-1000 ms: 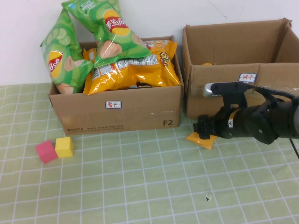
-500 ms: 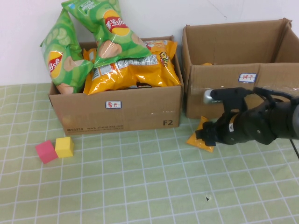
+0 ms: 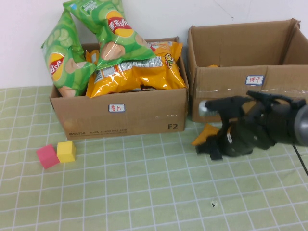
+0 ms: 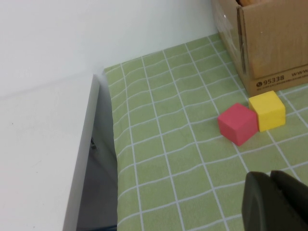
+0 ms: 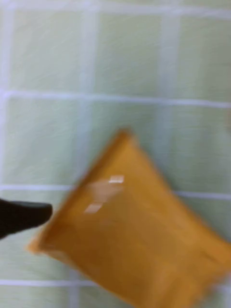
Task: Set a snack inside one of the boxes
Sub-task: Pick up the biscuit
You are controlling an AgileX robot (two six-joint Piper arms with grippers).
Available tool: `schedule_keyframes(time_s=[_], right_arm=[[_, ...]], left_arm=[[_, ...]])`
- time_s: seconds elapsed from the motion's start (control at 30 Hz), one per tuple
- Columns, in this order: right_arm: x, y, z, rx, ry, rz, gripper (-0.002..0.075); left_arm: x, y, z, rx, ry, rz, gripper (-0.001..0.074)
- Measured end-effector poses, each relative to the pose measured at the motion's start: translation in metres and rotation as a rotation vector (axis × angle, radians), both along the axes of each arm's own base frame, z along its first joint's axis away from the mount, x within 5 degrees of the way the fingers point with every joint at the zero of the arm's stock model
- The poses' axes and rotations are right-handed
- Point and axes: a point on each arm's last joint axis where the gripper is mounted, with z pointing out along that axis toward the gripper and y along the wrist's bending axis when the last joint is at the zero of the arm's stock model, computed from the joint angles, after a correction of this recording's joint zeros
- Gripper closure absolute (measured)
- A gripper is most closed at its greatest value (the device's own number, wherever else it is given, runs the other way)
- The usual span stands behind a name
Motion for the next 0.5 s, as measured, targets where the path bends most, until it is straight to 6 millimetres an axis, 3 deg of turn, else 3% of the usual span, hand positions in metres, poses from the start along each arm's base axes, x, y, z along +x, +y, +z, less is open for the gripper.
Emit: schedule_keyframes(time_s=[0.27,0.5], right_arm=[[0.023,0.006,0.033,0.126,-0.131,-0.2,0.0297],[0.04,0.002,0.019,0.047,-0.165,-0.339,0.0144]], left_arm=[[0.0,0.0,0.0,0.0,0.0,0.0,0.0737],[0.0,0.0,0.0,0.0,0.0,0.0,0.0737]])
